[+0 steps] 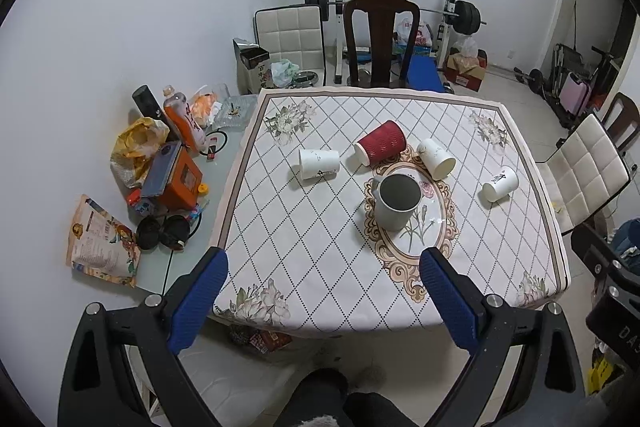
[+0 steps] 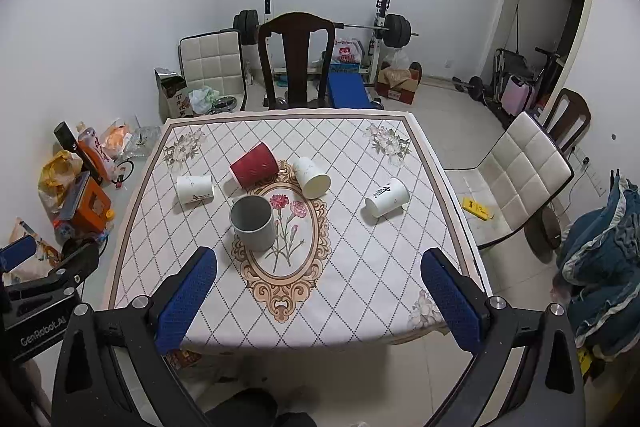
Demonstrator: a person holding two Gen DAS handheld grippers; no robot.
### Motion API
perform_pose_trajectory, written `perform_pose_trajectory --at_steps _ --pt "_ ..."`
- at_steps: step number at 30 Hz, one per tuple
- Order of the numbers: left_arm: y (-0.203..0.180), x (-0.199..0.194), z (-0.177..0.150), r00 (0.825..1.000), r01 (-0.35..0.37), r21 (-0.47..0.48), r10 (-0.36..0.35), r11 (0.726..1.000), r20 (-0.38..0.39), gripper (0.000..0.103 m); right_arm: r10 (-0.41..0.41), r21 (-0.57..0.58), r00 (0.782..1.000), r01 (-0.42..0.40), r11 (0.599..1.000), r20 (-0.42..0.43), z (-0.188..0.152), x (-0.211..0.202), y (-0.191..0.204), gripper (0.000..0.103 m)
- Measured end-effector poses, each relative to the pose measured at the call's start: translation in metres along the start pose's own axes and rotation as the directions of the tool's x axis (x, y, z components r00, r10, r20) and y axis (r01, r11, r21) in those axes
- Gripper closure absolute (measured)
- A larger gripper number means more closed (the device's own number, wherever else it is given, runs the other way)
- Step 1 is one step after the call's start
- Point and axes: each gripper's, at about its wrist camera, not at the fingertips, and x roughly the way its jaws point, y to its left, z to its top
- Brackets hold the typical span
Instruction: Flip cup upright
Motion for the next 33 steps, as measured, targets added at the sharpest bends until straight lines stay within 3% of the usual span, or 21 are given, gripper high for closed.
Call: perform_pose_trajectory --at_steps 6,33 --pt "0.004 -0.008 -0.004 1.0 -0.018 -0.007 0.018 1.0 0.017 0.0 0.018 0.0 1.0 -0.018 1.0 -0.007 -0.002 -0.006 -0.001 0.0" --pt "0.016 -0.021 -0.018 0.999 -0.032 -0.048 0.034 0.998 0.034 0.0 0.044 -0.034 0.999 -0.044 0.998 -0.019 -0.017 -0.018 0.015 0.0"
